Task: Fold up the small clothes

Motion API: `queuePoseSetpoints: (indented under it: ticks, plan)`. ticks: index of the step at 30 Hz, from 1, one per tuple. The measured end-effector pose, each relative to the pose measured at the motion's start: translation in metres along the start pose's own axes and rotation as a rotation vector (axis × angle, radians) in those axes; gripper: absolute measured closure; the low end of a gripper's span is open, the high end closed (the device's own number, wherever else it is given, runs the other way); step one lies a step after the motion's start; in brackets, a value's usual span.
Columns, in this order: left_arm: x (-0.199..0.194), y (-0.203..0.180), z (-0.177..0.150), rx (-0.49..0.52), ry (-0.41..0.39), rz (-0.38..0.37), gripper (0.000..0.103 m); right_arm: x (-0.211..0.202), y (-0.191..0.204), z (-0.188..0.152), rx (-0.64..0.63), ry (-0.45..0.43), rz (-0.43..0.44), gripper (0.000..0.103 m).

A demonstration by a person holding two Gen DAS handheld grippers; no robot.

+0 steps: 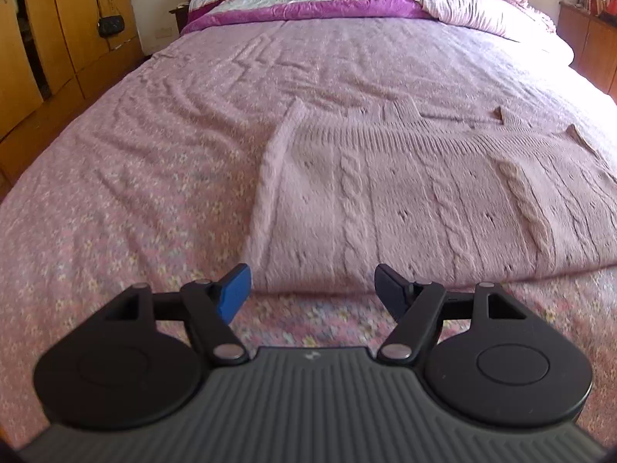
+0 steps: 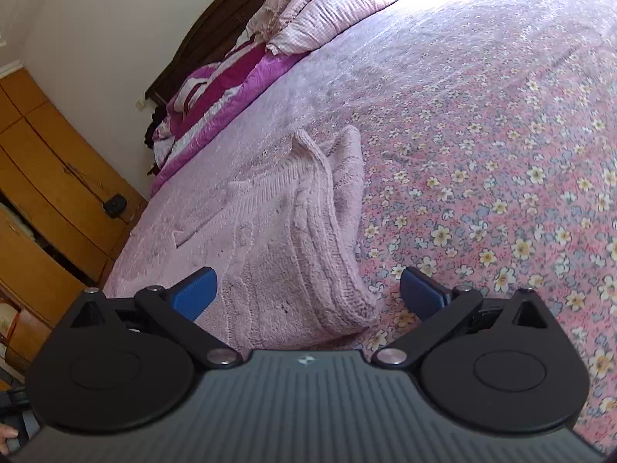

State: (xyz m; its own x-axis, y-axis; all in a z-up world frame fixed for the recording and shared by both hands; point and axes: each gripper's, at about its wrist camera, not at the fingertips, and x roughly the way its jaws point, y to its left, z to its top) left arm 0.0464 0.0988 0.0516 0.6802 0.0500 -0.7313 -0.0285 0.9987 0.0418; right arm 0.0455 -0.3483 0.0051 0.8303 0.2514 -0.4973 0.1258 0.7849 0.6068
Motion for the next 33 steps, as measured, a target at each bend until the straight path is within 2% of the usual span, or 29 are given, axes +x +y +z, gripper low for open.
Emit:
queuePoseSetpoints:
  ticks: [5, 9, 11, 17, 25, 29, 31, 32, 33]
  plan:
    - [-0.001, -0.008, -0.006, -0.006, 0.023, -0.008, 0.031, 0.0, -0.002, -0.007, -0.033, -0.021, 0.016, 0.0]
    - [-0.001, -0.014, -0.01, -0.009, 0.041, 0.01, 0.031, 0.002, -0.003, -0.002, 0.017, -0.002, 0.034, 0.0]
    - [0.0, -0.016, -0.012, -0.014, 0.053, 0.008, 0.031, 0.006, -0.003, -0.001, 0.037, 0.005, 0.082, 0.0]
    - [0.001, -0.021, -0.015, -0.003, 0.069, 0.023, 0.031, 0.019, 0.009, -0.006, -0.014, -0.021, 0.11, 0.0]
    - [0.005, -0.02, -0.017, -0.007, 0.087, 0.026, 0.031, 0.024, 0.005, -0.004, 0.033, -0.045, 0.154, 0.002]
    - [0.008, -0.019, -0.017, -0.014, 0.1, 0.024, 0.031, 0.023, 0.003, -0.007, 0.031, -0.06, 0.146, 0.009]
    - [0.009, -0.018, -0.018, -0.014, 0.103, 0.024, 0.031, 0.022, 0.003, -0.009, 0.03, -0.068, 0.127, 0.016]
    - [0.009, -0.019, -0.018, -0.012, 0.103, 0.024, 0.031, 0.022, 0.001, -0.009, 0.047, -0.068, 0.12, 0.029]
    - [0.009, -0.019, -0.019, -0.01, 0.104, 0.025, 0.031, 0.022, -0.002, -0.008, 0.087, -0.055, 0.133, 0.048]
